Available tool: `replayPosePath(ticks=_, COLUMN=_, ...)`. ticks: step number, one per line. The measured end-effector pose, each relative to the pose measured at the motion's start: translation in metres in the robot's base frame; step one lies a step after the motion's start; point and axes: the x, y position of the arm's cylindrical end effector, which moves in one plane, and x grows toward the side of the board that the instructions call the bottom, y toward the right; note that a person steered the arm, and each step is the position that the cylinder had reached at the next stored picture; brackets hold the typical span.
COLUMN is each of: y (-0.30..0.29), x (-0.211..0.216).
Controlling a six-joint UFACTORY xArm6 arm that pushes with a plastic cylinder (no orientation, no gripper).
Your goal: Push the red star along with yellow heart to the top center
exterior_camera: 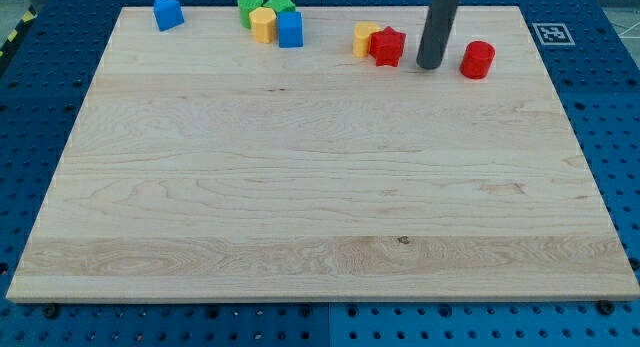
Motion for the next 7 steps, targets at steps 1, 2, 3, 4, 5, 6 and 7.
replayPosePath(ticks=1, y=-0.024, x=-0.009)
replayPosePath(ticks=2, y=-0.032, x=-0.009)
replayPosePath(ticks=3, y=-0.041, x=-0.009)
replayPosePath(ticks=4, y=-0.056, x=-0.010)
replayPosePath(ticks=5, y=-0.073, x=-0.010)
replayPosePath(ticks=6, y=-0.081, x=-0.023)
replayPosePath(ticks=7, y=-0.084, x=-0.049)
